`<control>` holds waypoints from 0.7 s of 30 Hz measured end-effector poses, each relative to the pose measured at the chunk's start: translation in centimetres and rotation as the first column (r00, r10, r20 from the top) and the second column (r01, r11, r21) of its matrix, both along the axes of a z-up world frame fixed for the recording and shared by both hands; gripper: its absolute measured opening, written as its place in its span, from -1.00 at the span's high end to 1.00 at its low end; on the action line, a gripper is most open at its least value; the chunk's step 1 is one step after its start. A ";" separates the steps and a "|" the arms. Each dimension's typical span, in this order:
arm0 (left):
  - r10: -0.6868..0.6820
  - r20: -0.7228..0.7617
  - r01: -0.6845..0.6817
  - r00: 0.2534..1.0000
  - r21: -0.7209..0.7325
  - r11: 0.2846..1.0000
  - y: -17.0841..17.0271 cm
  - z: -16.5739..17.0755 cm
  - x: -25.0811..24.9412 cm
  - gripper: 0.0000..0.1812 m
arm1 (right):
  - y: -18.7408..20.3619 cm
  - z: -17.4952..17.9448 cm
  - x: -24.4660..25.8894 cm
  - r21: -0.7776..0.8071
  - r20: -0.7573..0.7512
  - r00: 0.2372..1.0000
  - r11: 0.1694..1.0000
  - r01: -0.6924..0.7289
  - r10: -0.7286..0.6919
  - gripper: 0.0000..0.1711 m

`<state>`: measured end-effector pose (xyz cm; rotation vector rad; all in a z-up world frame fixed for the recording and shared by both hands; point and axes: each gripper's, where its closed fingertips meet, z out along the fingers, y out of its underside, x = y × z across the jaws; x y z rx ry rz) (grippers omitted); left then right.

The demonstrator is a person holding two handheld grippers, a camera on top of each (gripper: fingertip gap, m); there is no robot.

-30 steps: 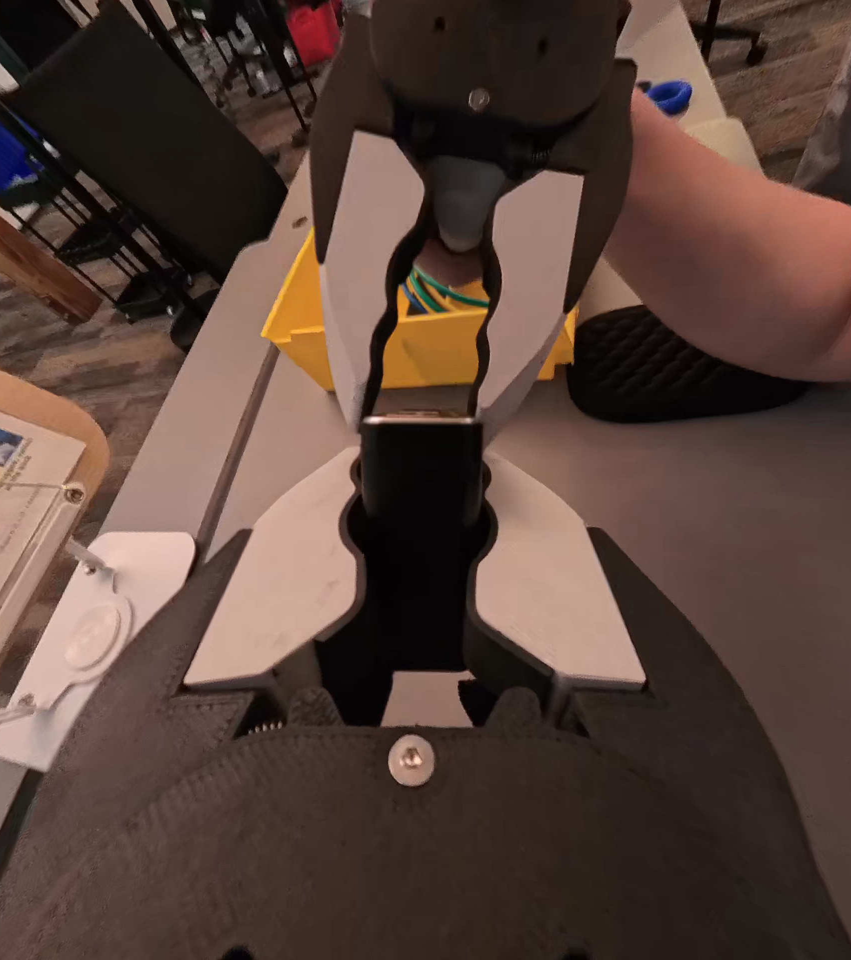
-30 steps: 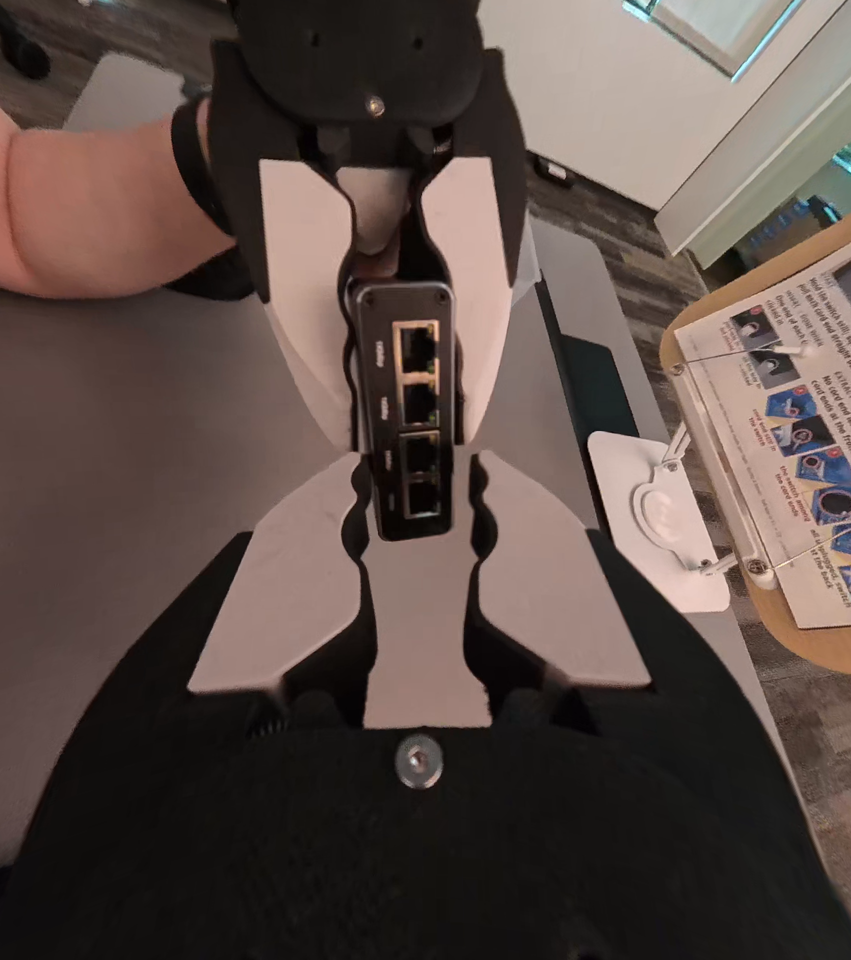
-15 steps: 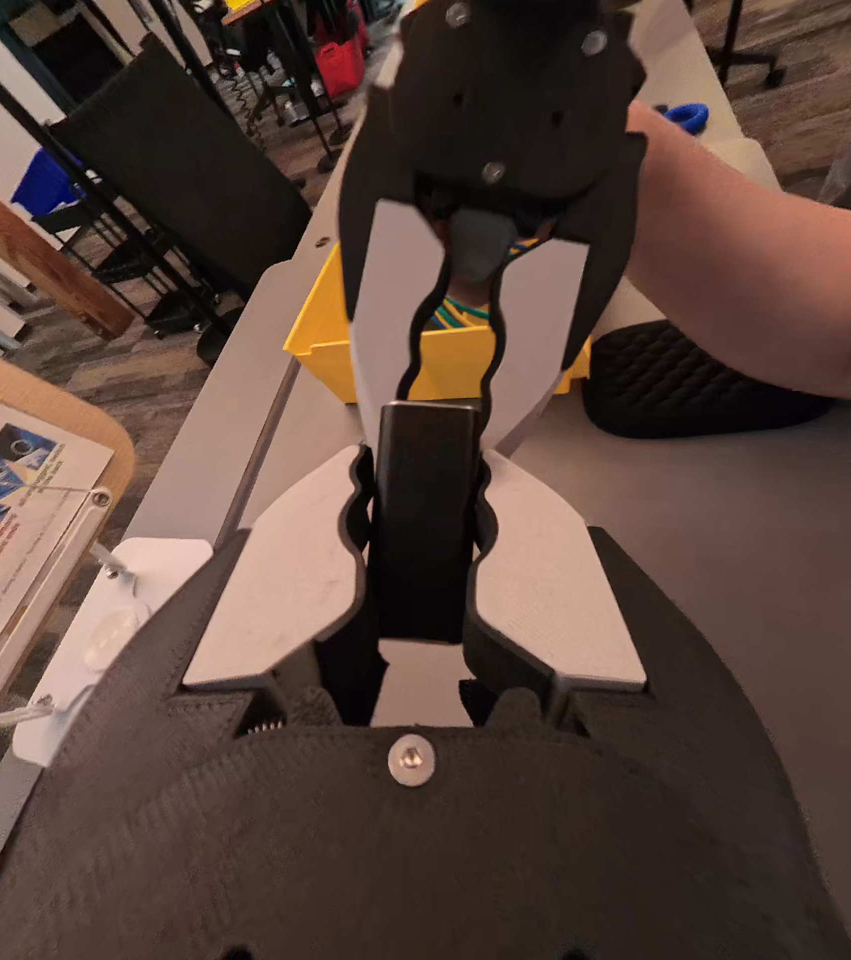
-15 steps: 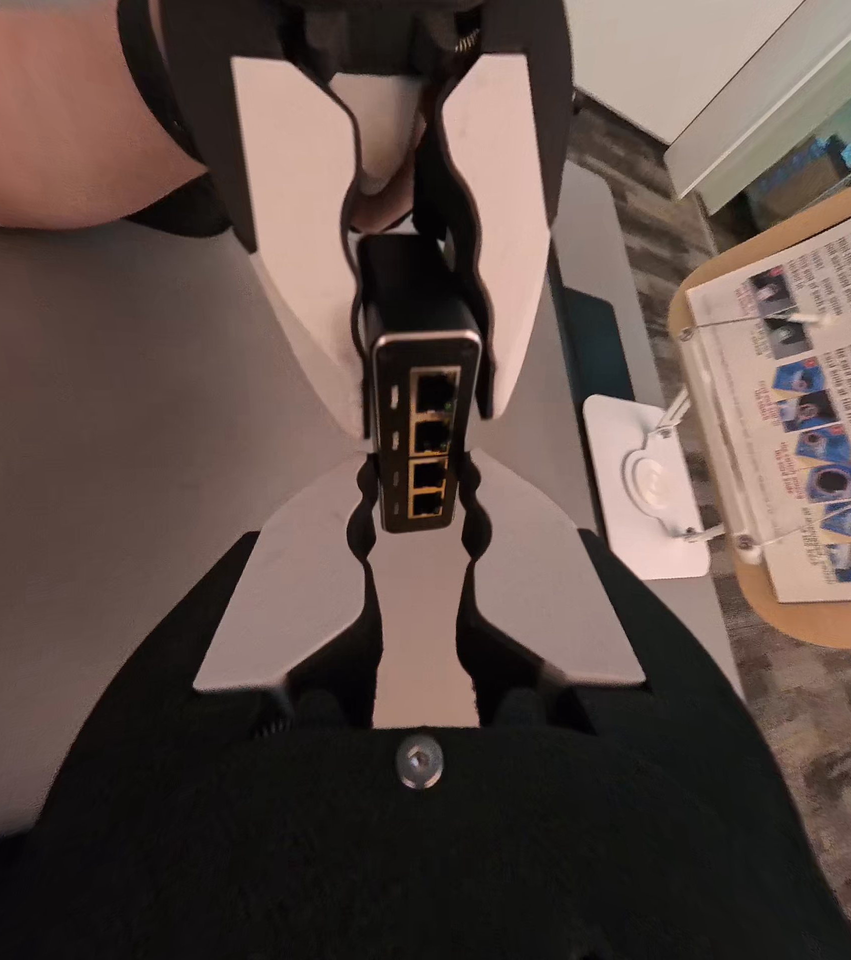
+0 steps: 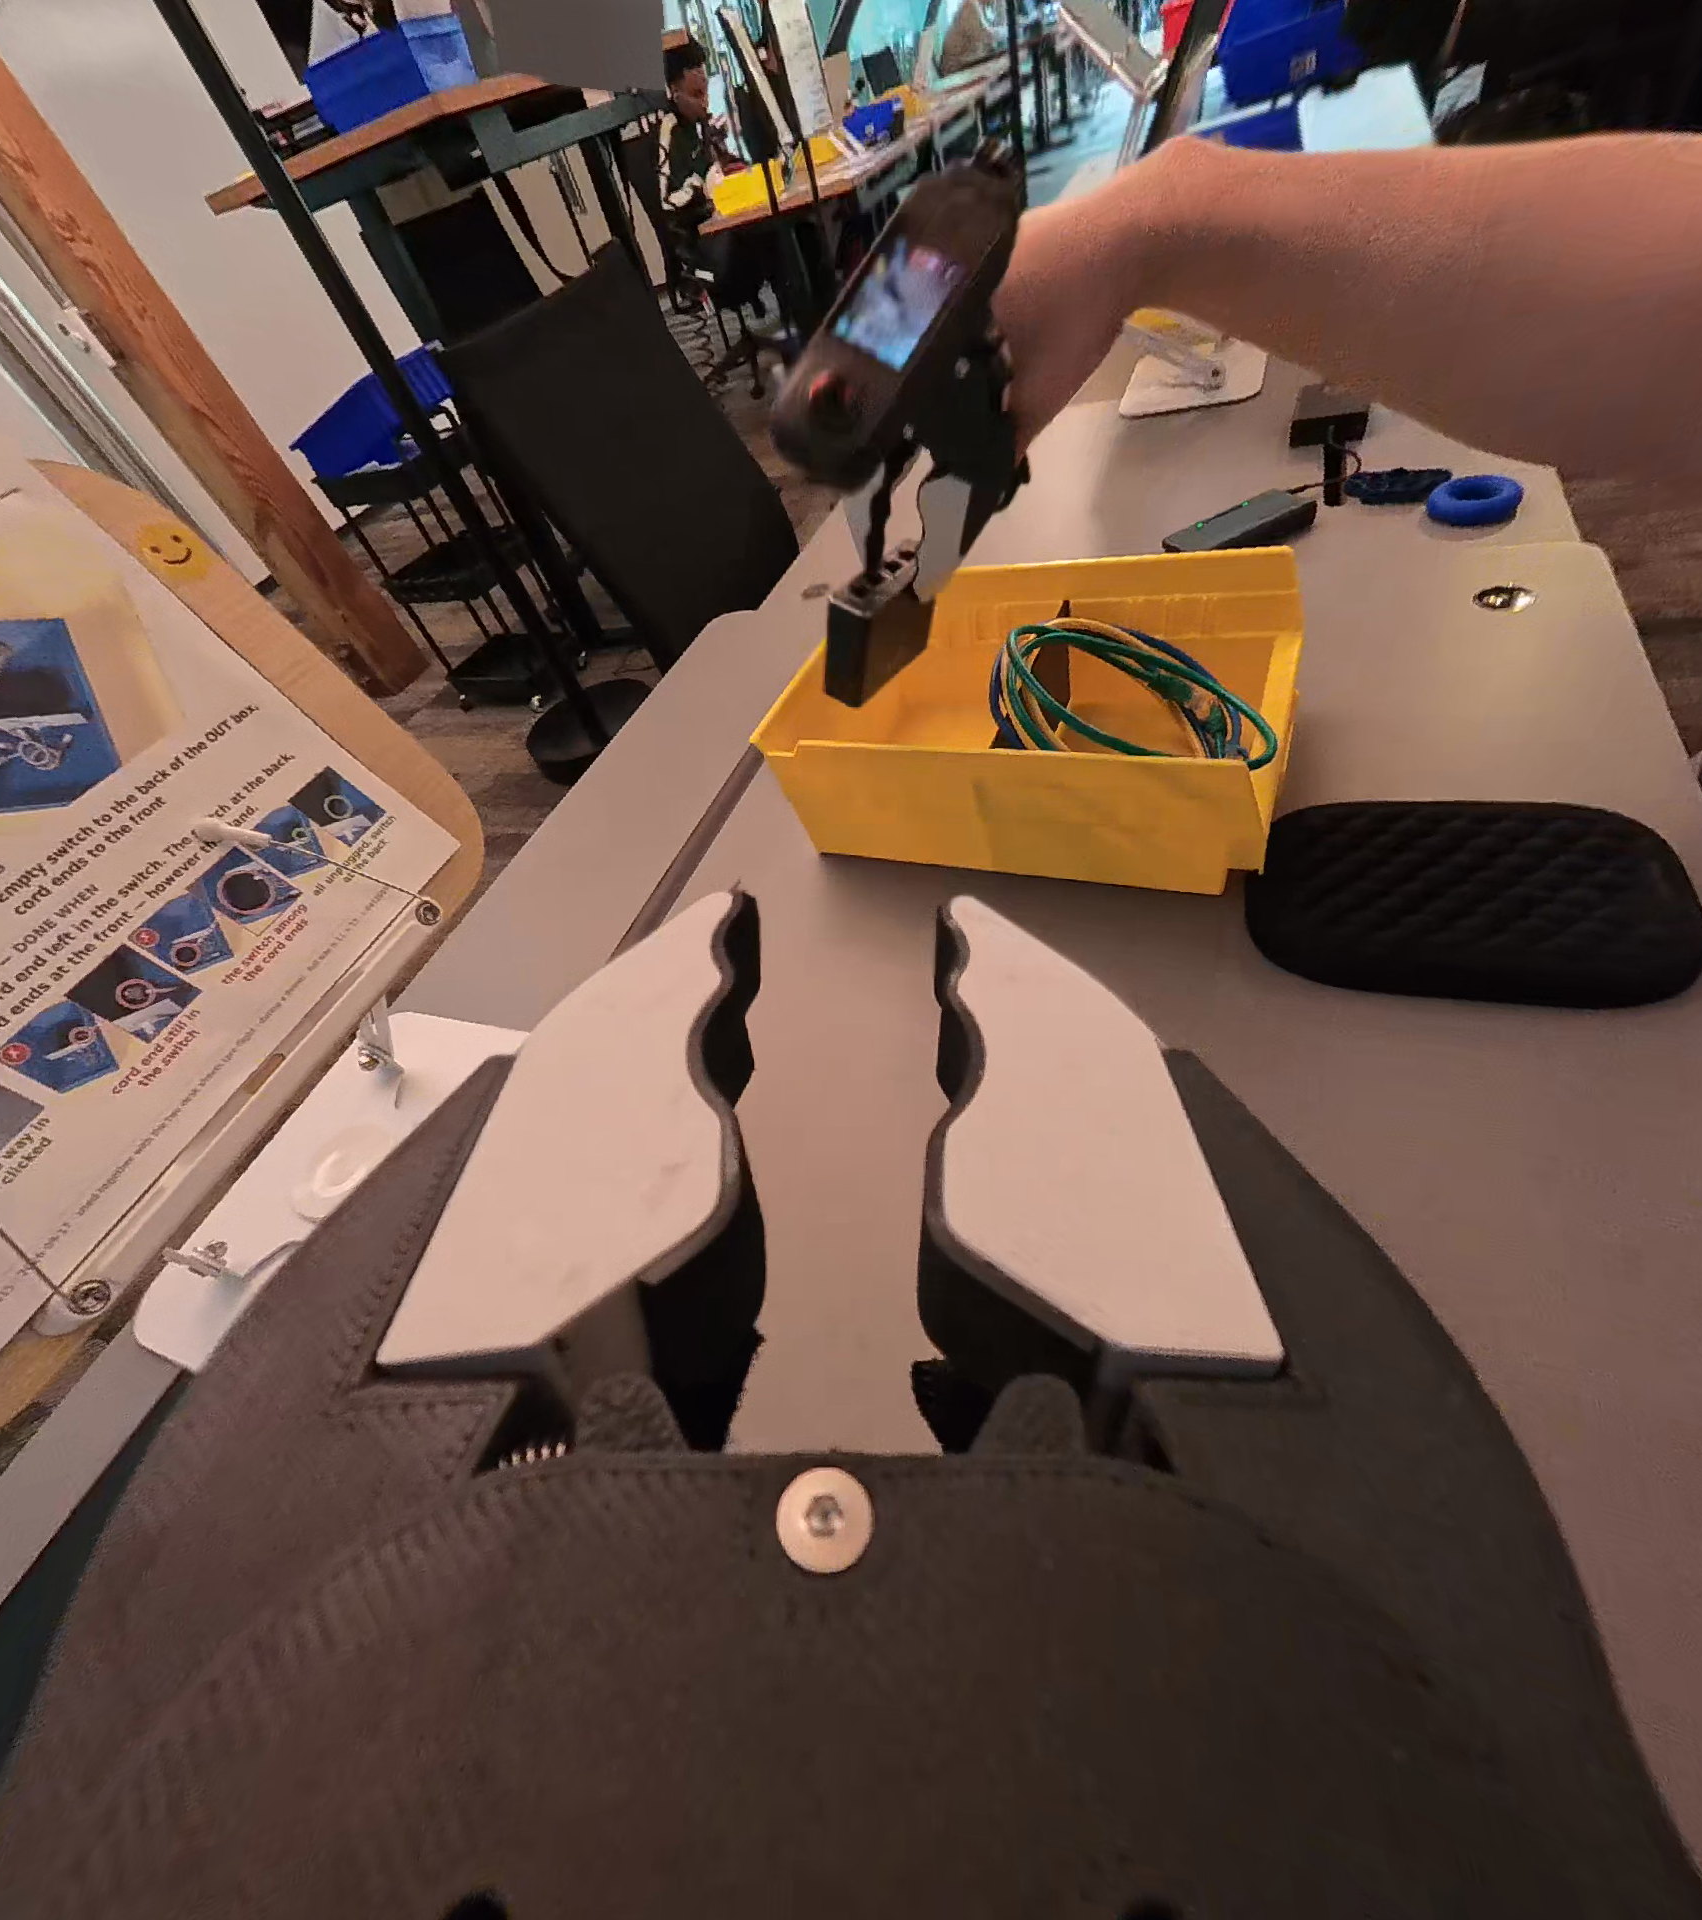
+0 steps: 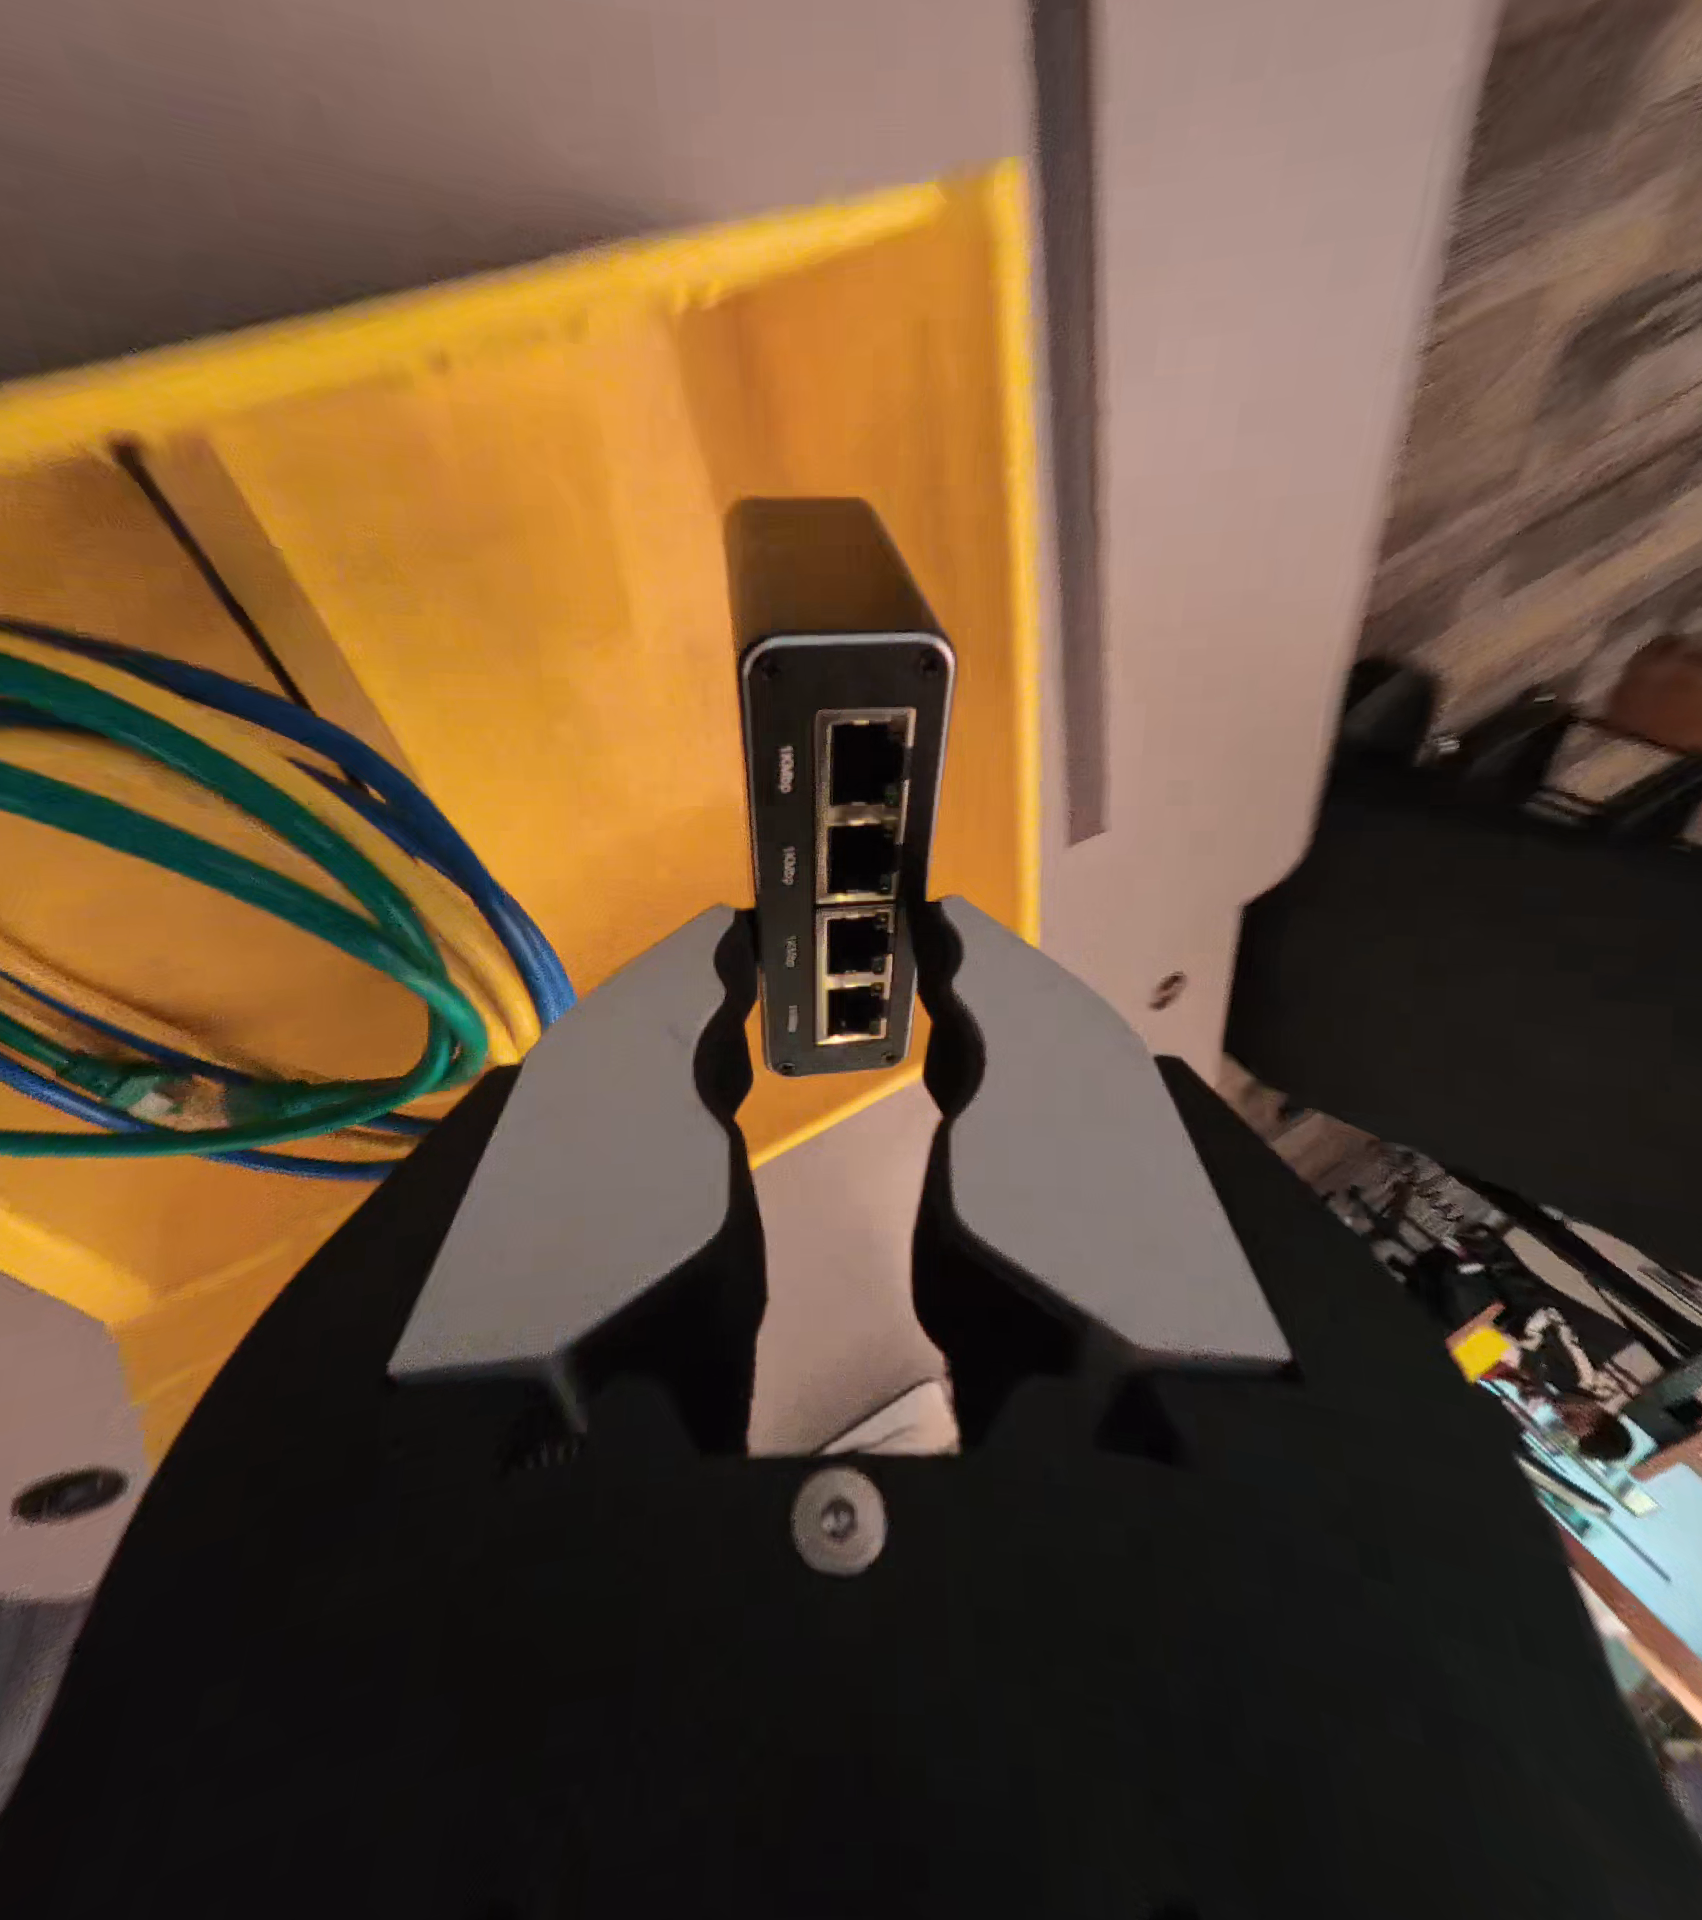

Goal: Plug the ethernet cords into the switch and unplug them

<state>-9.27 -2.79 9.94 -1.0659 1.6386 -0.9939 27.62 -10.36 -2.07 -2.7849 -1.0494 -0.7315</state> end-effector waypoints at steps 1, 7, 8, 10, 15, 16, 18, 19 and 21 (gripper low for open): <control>0.005 -0.007 -0.005 1.000 0.015 1.000 0.0 -0.1 0.1 0.65 | -0.4 -1.8 0.7 -0.059 -0.015 1.000 0.998 0.000 -0.001 0.64; 0.028 -0.032 -0.026 0.999 0.047 0.999 0.1 -0.7 0.3 0.60 | -1.4 -7.6 1.7 -0.237 -0.023 0.998 0.970 -0.060 0.056 0.63; 0.031 -0.033 -0.030 0.999 0.042 0.999 0.2 -0.7 0.3 0.58 | -1.6 -7.9 1.5 -0.242 -0.038 0.998 0.968 -0.060 0.052 0.63; 0.038 -0.039 -0.036 0.999 0.029 0.999 0.5 -0.8 0.4 0.52 | -1.7 -7.4 2.0 -0.220 -0.004 0.999 0.975 -0.033 0.032 0.63; 0.052 -0.035 -0.051 0.998 0.019 0.999 0.7 -0.4 0.0 0.48 | -1.0 -2.3 2.0 0.180 0.017 0.997 0.982 0.065 -0.070 0.61; 0.059 -0.032 -0.058 0.998 0.023 0.998 0.6 -0.2 -0.3 0.48 | -1.1 -1.0 1.6 0.316 -0.011 0.991 0.940 0.131 -0.135 0.61; 0.107 -0.025 -0.105 0.994 0.047 0.993 0.9 0.5 -1.0 0.45 | -2.3 1.1 0.4 0.536 -0.091 0.962 0.801 0.266 -0.258 0.56; 0.146 -0.017 -0.144 0.989 0.062 0.988 1.2 1.0 -1.6 0.44 | -3.4 1.9 -0.4 0.621 -0.124 0.944 0.718 0.315 -0.306 0.54; 0.216 0.011 -0.217 0.976 0.071 0.974 1.5 2.2 -2.9 0.40 | -6.0 2.4 -2.1 0.730 -0.180 0.915 0.574 0.371 -0.361 0.54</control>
